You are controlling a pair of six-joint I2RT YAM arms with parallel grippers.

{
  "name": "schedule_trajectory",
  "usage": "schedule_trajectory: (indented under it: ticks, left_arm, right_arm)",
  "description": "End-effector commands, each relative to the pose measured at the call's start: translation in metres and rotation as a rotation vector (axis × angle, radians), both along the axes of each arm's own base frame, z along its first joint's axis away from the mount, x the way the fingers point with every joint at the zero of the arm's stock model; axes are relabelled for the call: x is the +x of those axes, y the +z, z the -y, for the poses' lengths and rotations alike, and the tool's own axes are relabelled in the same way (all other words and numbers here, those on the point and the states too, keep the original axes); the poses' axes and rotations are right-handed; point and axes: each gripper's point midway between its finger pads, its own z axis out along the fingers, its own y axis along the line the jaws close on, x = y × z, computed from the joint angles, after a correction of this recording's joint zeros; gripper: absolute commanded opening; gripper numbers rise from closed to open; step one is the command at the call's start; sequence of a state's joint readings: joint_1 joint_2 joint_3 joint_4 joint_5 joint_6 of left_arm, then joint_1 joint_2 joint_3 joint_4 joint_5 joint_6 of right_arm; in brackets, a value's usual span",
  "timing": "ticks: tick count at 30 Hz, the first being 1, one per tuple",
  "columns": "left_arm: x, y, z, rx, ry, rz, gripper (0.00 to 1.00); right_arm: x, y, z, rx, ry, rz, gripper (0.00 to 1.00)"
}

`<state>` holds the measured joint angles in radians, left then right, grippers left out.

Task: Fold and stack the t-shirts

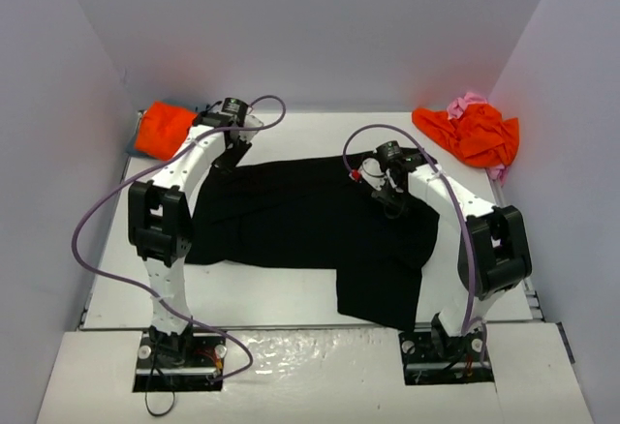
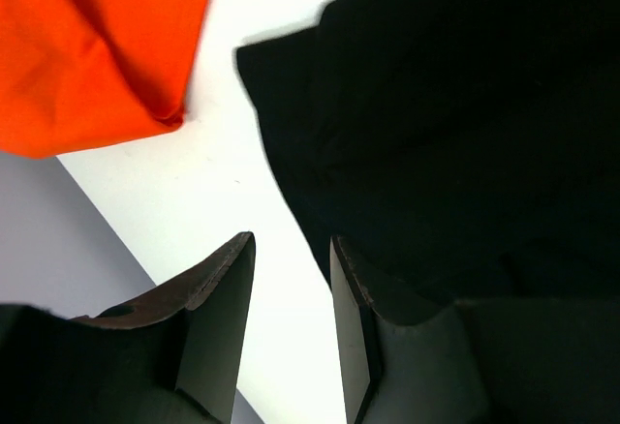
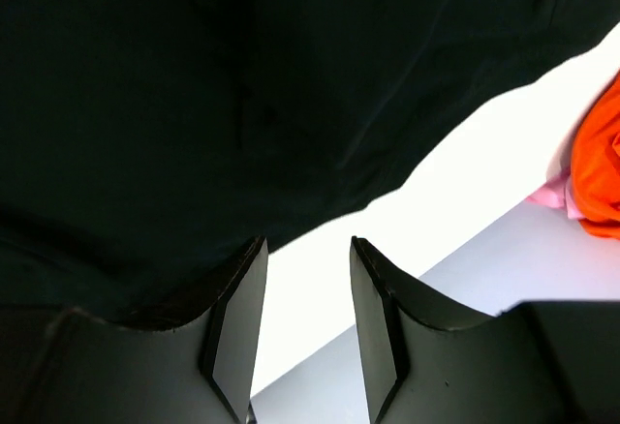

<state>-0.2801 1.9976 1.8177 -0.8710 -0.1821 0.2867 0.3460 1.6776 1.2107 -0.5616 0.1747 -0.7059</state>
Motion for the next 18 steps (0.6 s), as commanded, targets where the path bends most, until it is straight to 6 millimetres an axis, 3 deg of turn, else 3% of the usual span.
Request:
schedule_trajectory:
  ticks: [1,5,18]
  left_arm:
    - [0.021,0.054,-0.008,-0.097,0.063,0.131,0.34]
    - [0.022,0.06,-0.008,-0.099,0.057,0.145,0.34]
    - [0.02,0.058,-0.013,-0.08,0.058,0.147,0.34]
  right_arm:
    - [0.002,0.026,0.014,-0.079,0.004,0.082,0.37]
    - [0.003,0.023,0.011,-0.081,0.009,0.076,0.37]
    - [0.005,-0.014,0.001,-0.123,0.014,-0.007,0.37]
